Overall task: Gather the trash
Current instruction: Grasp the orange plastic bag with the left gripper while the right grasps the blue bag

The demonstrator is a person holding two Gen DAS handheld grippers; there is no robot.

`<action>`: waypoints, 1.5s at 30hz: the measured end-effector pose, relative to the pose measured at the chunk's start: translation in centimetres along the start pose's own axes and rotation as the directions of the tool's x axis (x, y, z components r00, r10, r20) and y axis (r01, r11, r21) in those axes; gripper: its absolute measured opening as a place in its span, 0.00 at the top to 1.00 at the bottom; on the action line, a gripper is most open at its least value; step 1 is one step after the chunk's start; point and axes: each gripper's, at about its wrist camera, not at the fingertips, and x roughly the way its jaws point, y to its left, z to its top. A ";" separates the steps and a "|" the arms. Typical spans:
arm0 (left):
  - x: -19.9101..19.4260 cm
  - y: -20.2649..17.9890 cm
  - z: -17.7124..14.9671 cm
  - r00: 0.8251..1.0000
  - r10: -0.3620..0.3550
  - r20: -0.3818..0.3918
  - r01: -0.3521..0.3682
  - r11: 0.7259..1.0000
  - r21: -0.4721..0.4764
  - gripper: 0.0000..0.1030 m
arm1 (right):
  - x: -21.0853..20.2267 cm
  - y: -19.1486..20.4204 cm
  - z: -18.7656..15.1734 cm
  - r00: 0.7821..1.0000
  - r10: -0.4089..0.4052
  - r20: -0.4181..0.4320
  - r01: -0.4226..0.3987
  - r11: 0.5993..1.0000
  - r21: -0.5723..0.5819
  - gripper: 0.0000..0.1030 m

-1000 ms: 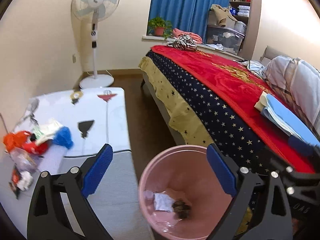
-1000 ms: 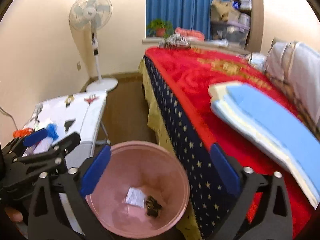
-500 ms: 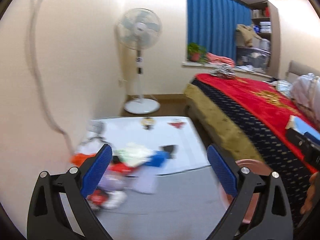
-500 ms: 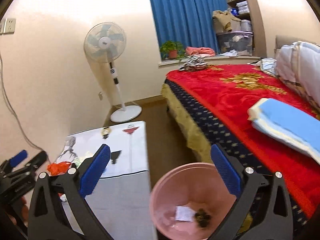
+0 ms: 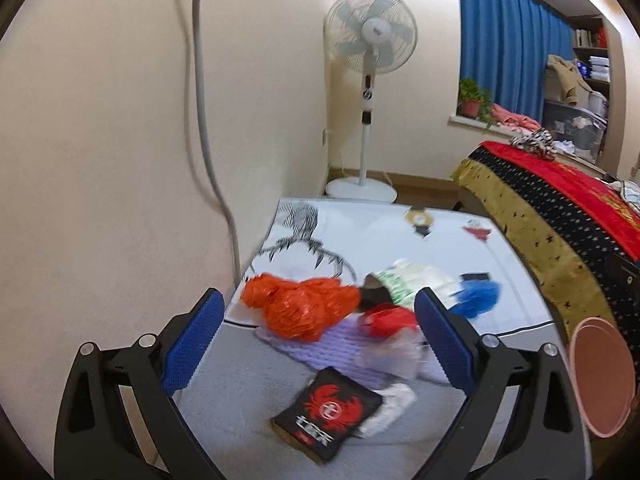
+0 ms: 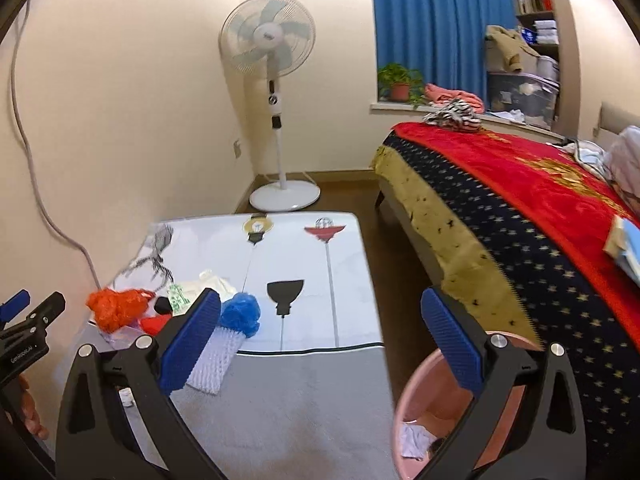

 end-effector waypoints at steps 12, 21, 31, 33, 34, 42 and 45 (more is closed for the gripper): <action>7.3 1.4 -1.2 0.999 -0.024 -0.027 0.024 1.000 -0.008 0.11 | 8.6 5.1 -3.4 0.997 0.021 -0.076 -0.027 0.996 -0.082 0.04; 10.1 1.7 -1.2 0.999 -0.020 -0.026 0.019 0.999 -0.050 0.15 | 12.9 7.3 -2.9 0.995 0.038 -0.089 -0.046 0.995 -0.092 0.05; 11.7 1.5 -2.3 0.997 -0.028 -0.075 0.025 0.999 -0.040 0.25 | 14.7 7.9 -3.5 0.988 0.094 -0.126 -0.108 0.988 -0.107 0.29; 11.8 1.6 -2.3 0.997 -0.022 -0.072 0.020 0.999 -0.040 0.32 | 14.8 7.9 -3.5 0.987 0.103 -0.126 -0.117 0.988 -0.104 0.42; 11.8 1.7 -2.3 0.997 -0.022 -0.071 0.019 0.999 -0.047 0.39 | 14.8 7.9 -3.5 0.985 0.113 -0.129 -0.127 0.987 -0.103 0.47; 12.3 2.2 -2.5 0.993 -0.073 -0.088 0.065 0.994 -0.089 0.67 | 14.4 7.7 -3.6 0.990 0.083 -0.112 -0.094 0.991 -0.092 0.94; 12.0 2.1 -2.4 0.994 -0.081 -0.078 0.074 0.993 -0.091 0.71 | 14.0 7.7 -3.7 0.992 0.076 -0.098 -0.085 0.992 -0.098 0.96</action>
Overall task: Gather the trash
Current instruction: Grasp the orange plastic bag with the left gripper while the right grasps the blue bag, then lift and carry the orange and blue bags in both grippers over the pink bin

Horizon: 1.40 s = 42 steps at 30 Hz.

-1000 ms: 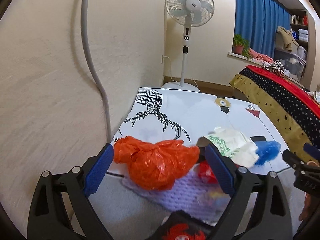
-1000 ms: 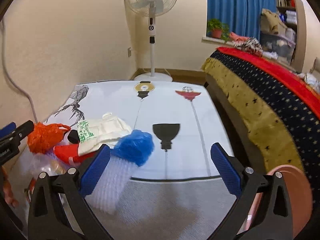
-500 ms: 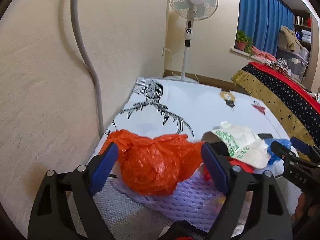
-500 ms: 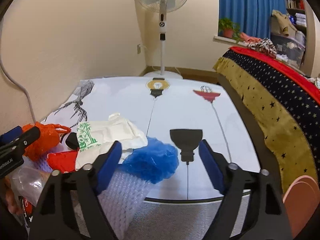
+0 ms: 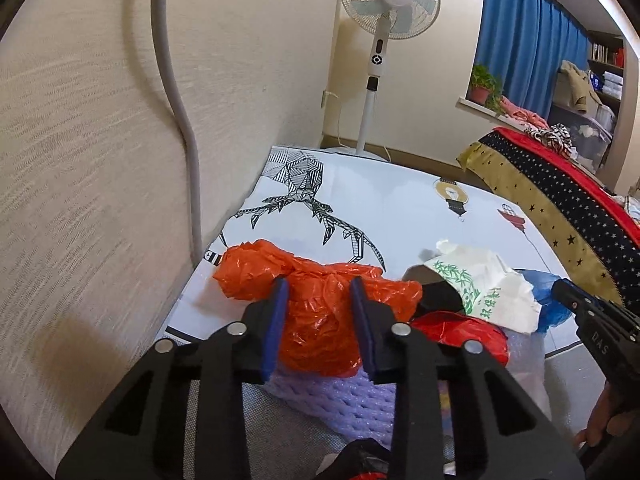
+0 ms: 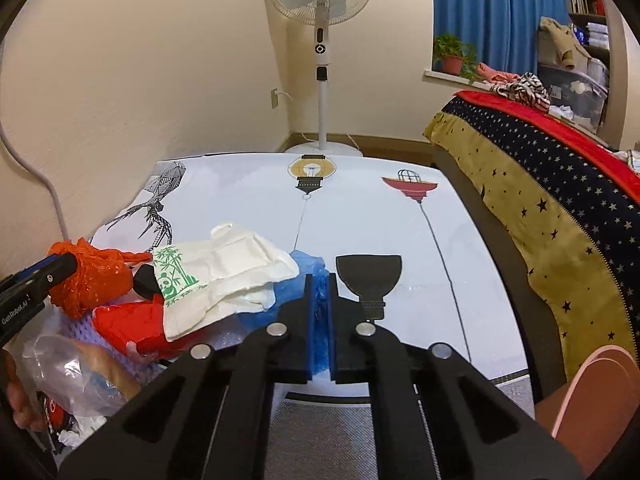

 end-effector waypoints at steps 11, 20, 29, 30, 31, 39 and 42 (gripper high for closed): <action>-1.7 -0.2 0.4 0.999 -0.010 0.043 0.011 1.000 -0.005 0.82 | -2.2 -1.0 0.0 0.999 -0.025 0.033 0.025 1.000 0.012 0.96; -5.7 -1.0 2.1 0.995 -0.030 0.091 0.029 1.000 0.009 0.83 | -6.5 -2.4 1.8 0.998 -0.016 0.067 0.015 1.000 0.021 0.96; -14.6 -2.6 4.4 0.981 -0.058 0.187 0.059 0.998 0.000 0.83 | -14.9 -3.4 4.0 0.992 0.010 0.124 -0.012 1.000 0.012 0.96; -15.9 -2.8 4.5 0.978 -0.071 0.194 0.074 0.997 -0.005 0.83 | -16.2 -3.5 4.3 0.992 0.008 0.127 -0.009 1.000 0.009 0.96; -16.7 -3.0 4.5 0.977 -0.081 0.196 0.084 0.996 -0.007 0.83 | -17.4 -3.6 4.4 0.992 0.009 0.129 -0.010 1.000 0.008 0.96; -25.1 -6.9 3.4 0.975 -0.131 0.181 0.124 0.991 0.049 0.83 | -26.8 -4.0 4.2 0.990 0.027 0.138 -0.027 1.000 0.003 0.96; -28.0 -8.1 2.6 0.976 -0.138 0.166 0.129 0.989 0.068 0.82 | -30.1 -4.2 3.2 0.990 0.043 0.136 -0.045 0.999 0.011 0.96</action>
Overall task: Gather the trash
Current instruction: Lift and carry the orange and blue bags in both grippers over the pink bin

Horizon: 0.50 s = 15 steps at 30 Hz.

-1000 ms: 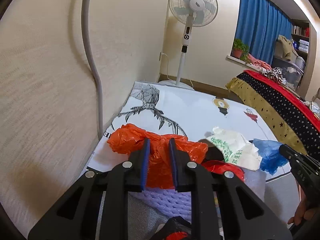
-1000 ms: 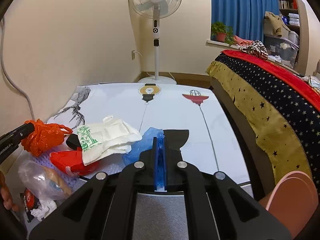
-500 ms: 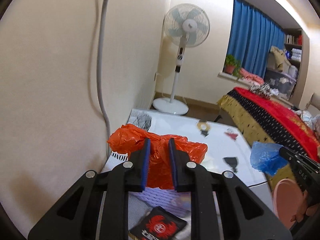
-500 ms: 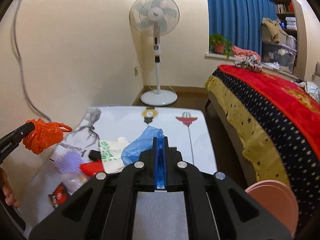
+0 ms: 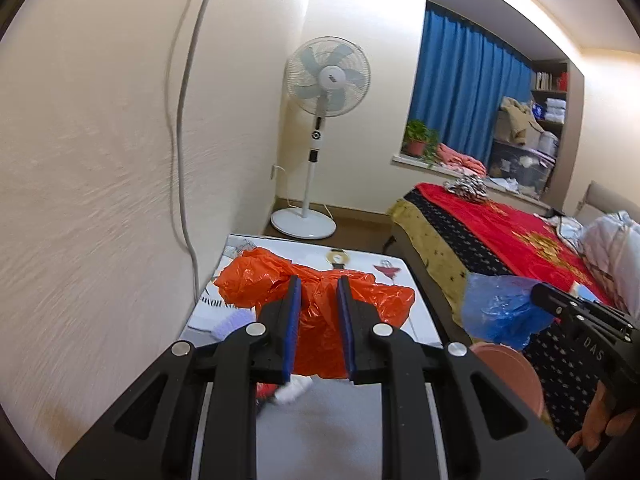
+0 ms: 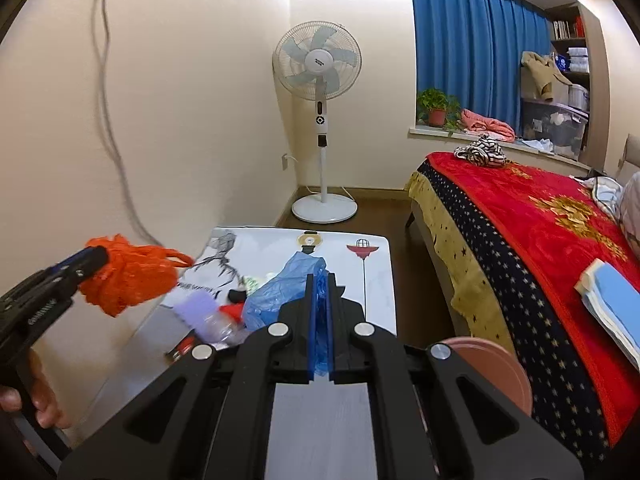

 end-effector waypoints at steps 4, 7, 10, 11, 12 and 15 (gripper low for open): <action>-3.3 -2.0 -1.0 0.999 -0.037 -0.012 0.037 0.999 0.036 0.82 | -4.4 -0.2 -1.1 1.000 -0.003 0.017 0.003 1.000 -0.006 0.96; -5.4 -3.3 -1.8 0.999 -0.038 -0.022 0.040 0.997 0.069 0.82 | -7.0 -0.7 -1.9 1.000 -0.004 0.029 0.004 1.000 0.003 0.96; -7.1 -4.5 -2.6 0.998 -0.066 -0.025 0.067 0.994 0.084 0.82 | -9.0 -1.4 -2.7 0.999 -0.010 0.035 0.010 1.000 0.009 0.96; -7.6 -4.9 -2.8 0.997 -0.072 -0.026 0.074 0.993 0.088 0.82 | -9.6 -1.5 -2.9 0.999 -0.015 0.038 0.015 1.000 0.007 0.96; -7.9 -5.1 -3.0 0.997 -0.079 -0.026 0.081 0.993 0.090 0.82 | -10.0 -1.7 -3.1 0.999 -0.019 0.041 0.019 1.000 0.007 0.96; -8.5 -6.3 -3.5 0.994 -0.100 -0.032 0.103 0.990 0.097 0.82 | -11.3 -2.4 -3.6 0.999 -0.026 0.043 0.025 1.000 0.016 0.96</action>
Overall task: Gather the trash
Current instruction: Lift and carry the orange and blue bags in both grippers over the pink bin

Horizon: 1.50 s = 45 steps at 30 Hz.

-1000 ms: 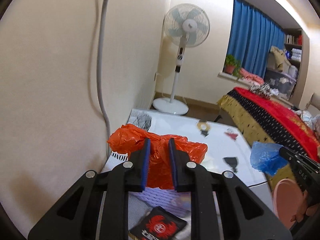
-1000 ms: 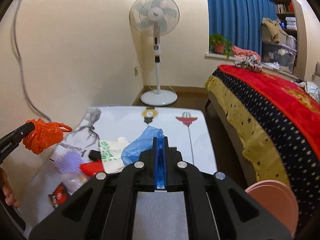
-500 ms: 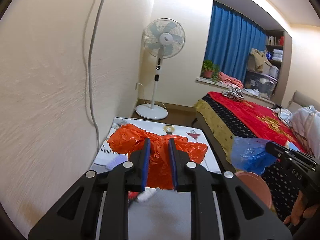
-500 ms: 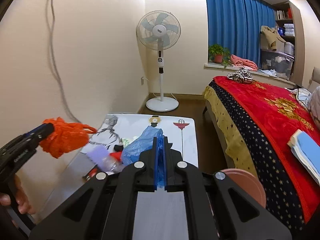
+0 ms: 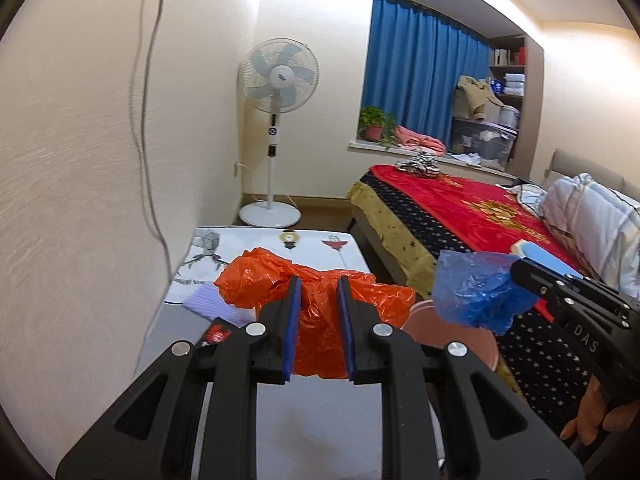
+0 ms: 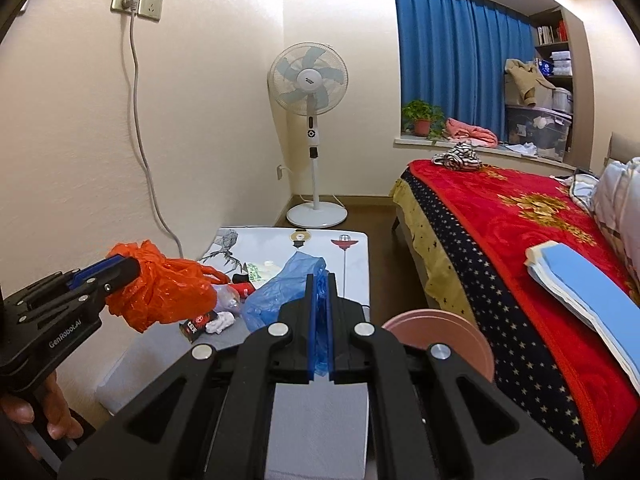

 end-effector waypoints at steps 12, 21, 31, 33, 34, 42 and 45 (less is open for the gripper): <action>3.9 -4.9 0.2 0.996 -0.084 -0.042 0.086 0.995 0.042 0.82 | 0.4 -4.5 -1.1 0.997 -0.074 -0.015 0.075 0.996 0.040 0.96; 11.9 -10.3 0.6 0.980 -0.153 -0.125 0.161 0.986 0.054 0.82 | 4.7 -10.9 -1.3 0.982 -0.181 -0.055 0.184 0.982 0.050 0.96; 20.6 -15.8 -1.6 0.964 -0.191 -0.185 0.211 0.973 0.093 0.82 | 11.5 -17.0 -2.3 0.957 -0.260 -0.125 0.270 0.961 0.067 0.96; 22.0 -16.5 -2.1 0.961 -0.201 -0.191 0.221 0.971 0.091 0.82 | 12.4 -17.7 -2.6 0.955 -0.263 -0.140 0.274 0.959 0.071 0.96; 22.5 -16.9 -2.3 0.961 -0.197 -0.196 0.218 0.971 0.096 0.82 | 12.9 -18.1 -2.7 0.952 -0.266 -0.153 0.280 0.957 0.075 0.96; 26.6 -19.0 -3.8 0.956 -0.173 -0.239 0.204 0.972 0.114 0.81 | 15.5 -20.5 -4.4 0.935 -0.277 -0.220 0.305 0.947 0.103 0.96; 27.5 -19.3 -4.1 0.953 -0.169 -0.253 0.203 0.972 0.115 0.78 | 16.4 -20.9 -5.0 0.921 -0.296 -0.254 0.327 0.941 0.090 0.93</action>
